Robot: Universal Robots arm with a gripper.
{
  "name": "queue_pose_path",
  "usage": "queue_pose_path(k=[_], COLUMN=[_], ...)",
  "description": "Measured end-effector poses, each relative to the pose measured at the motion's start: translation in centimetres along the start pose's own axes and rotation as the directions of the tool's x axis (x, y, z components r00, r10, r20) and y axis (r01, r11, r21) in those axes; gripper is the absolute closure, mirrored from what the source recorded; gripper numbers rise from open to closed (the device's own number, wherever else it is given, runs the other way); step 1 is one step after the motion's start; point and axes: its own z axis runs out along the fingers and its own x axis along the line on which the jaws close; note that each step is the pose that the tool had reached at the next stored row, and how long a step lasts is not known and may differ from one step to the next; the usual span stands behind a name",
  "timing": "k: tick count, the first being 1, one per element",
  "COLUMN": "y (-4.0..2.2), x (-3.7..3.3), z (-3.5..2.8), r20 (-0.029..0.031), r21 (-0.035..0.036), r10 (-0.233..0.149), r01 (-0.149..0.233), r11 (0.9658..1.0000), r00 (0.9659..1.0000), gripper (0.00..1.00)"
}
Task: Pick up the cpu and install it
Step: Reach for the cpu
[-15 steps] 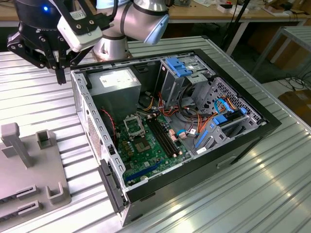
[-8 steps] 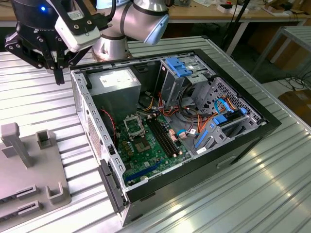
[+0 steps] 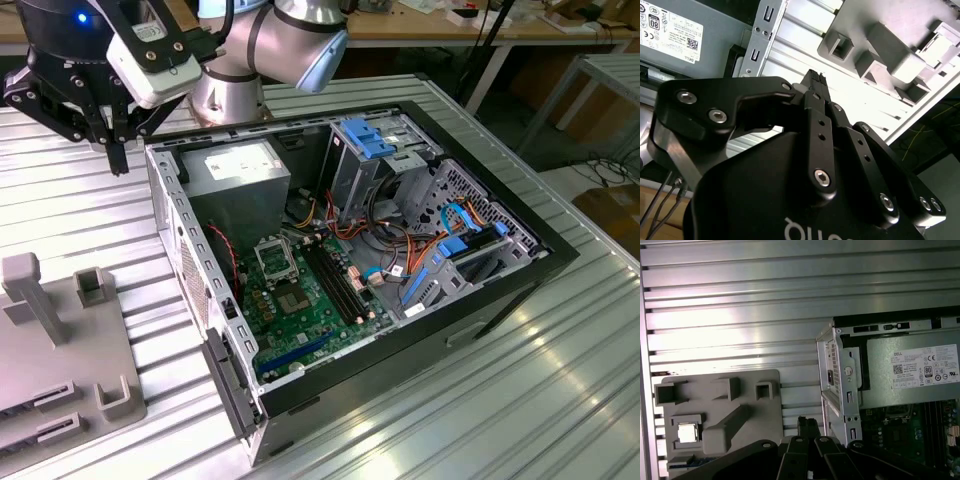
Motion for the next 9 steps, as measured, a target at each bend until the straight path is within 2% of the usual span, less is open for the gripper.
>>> queue_pose_path(k=[3,9], y=[-0.01,-0.06], x=[0.13,0.83], z=[0.01,0.01], r20=[-0.0002,-0.0013], r21=[0.0,0.0002], r10=[0.0,0.0], r01=[0.0,0.0], r11=[1.0,1.0], r00=[1.0,1.0], gripper=[0.89,0.89])
